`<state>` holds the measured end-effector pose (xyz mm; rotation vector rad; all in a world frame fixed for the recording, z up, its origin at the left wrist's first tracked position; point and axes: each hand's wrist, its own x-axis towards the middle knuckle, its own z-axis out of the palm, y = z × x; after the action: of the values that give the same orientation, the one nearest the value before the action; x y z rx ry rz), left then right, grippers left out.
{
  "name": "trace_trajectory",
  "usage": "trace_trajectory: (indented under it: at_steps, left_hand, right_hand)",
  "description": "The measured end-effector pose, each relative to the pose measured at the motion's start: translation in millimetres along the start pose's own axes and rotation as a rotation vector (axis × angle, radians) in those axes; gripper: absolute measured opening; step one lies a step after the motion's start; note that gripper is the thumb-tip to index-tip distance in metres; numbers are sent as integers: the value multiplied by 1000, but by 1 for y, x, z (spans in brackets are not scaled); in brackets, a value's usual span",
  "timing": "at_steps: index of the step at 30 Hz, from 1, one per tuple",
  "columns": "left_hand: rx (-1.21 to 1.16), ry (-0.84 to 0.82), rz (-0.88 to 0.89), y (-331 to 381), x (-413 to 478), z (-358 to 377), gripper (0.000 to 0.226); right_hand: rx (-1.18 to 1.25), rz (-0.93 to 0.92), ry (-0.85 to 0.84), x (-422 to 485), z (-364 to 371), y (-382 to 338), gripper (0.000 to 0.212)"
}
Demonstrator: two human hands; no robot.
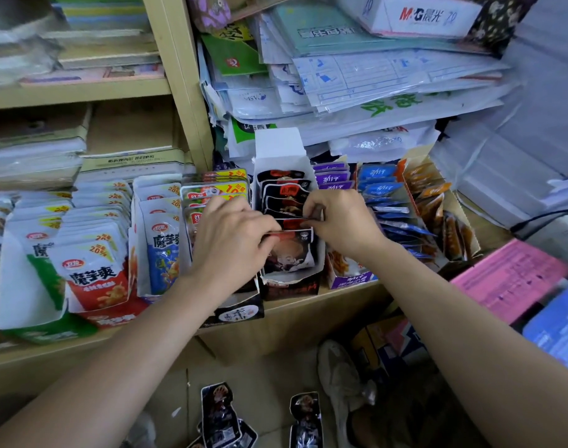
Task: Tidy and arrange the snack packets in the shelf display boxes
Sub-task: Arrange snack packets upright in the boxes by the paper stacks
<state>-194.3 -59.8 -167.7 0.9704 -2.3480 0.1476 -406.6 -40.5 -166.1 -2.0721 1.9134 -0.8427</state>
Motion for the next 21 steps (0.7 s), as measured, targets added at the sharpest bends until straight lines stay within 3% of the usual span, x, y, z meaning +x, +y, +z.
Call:
trace_trajectory:
  at_steps: [6, 10, 21]
  left_hand:
    - [35, 57, -82, -2, 16, 10, 20]
    - [-10, 62, -29, -4, 16, 16, 21]
    - [-30, 2, -98, -16, 11, 18, 45]
  right_hand:
    - [189, 41, -81, -11, -18, 3, 41]
    - [-91, -103, -64, -21, -12, 0, 64]
    - [-220, -67, 204, -21, 23, -11, 58]
